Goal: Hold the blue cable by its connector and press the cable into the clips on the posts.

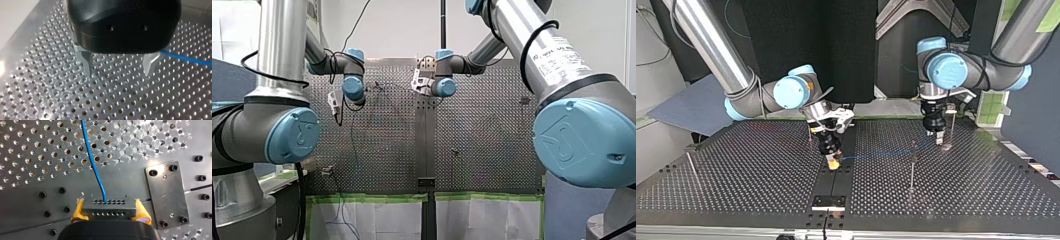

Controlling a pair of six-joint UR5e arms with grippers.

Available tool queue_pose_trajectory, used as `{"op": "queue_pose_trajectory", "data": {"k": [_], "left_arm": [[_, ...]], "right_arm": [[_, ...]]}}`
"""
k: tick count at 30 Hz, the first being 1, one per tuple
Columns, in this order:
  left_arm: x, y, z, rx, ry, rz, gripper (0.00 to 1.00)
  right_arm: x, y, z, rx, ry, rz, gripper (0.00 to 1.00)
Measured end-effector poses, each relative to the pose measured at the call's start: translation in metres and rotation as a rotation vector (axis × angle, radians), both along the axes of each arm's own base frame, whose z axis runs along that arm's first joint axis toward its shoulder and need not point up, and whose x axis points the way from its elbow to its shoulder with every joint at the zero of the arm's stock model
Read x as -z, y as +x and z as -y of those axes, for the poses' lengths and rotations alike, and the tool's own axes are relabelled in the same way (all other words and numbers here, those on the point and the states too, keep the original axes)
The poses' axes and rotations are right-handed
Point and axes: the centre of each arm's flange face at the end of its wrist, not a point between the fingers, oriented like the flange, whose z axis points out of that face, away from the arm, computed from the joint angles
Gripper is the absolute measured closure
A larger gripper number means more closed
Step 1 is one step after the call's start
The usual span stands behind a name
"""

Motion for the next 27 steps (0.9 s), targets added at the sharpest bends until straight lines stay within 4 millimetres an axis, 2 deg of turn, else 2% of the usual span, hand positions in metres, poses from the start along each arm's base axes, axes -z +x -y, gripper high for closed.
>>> {"op": "queue_pose_trajectory", "data": {"k": [6,15,27], "left_arm": [[-0.008,-0.02,0.003,0.03,-0.017,0.013,0.0],[-0.027,-0.033,0.01,0.056,-0.025,0.053,0.0],[-0.045,-0.052,0.03,0.138,0.008,0.066,0.0]], "right_arm": [[0.001,0.002,-0.003,-0.004,0.001,-0.002,1.0],[0.001,0.001,-0.001,-0.001,0.0,-0.005,1.0],[0.003,-0.001,0.002,0.007,0.0,-0.009,1.0]]}}
